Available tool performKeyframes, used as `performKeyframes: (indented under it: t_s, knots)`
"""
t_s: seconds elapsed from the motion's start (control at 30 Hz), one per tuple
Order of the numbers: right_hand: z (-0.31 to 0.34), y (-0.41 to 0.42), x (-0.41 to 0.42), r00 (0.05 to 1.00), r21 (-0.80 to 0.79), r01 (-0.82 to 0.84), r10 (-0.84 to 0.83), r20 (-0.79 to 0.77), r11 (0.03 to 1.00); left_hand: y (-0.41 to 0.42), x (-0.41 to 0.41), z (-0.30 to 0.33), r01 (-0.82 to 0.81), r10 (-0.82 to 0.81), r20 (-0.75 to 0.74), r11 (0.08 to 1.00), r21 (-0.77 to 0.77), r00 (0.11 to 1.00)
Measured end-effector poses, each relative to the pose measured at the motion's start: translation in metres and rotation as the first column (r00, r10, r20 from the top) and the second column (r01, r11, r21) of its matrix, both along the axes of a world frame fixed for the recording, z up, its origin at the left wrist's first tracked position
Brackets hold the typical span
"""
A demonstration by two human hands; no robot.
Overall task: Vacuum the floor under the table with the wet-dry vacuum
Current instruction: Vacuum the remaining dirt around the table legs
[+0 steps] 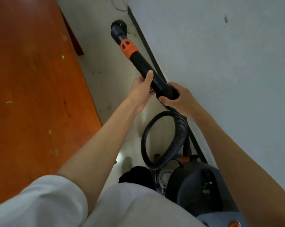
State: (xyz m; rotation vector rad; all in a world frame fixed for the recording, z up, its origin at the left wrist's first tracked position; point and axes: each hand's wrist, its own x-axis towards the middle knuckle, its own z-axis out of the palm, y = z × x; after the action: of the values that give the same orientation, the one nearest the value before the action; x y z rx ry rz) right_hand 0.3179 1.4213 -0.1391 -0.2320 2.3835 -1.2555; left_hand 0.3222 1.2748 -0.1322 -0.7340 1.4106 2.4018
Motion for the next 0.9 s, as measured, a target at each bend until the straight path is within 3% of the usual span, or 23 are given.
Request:
performKeyframes:
  t_s: [0.33, 0.63, 0.9]
  knots:
    - [-0.011, 0.009, -0.043, 0.998, 0.028, -0.011, 0.01, 0.062, 1.0, 0.008, -0.043, -0.01, 0.018, -0.022, 0.058, 0.997, 0.069, 0.998]
    - [-0.021, 0.026, -0.14, 0.98, 0.004, -0.098, 0.096, 0.175, 0.995, 0.025, -0.128, -0.013, -0.023, 0.027, 0.122, 0.999, -0.04, 0.992]
    - [-0.013, 0.063, -0.193, 0.928, -0.032, -0.102, 0.107, 0.356, 0.994, 0.059, -0.184, -0.018, 0.091, -0.075, 0.169, 0.992, -0.091, 0.983]
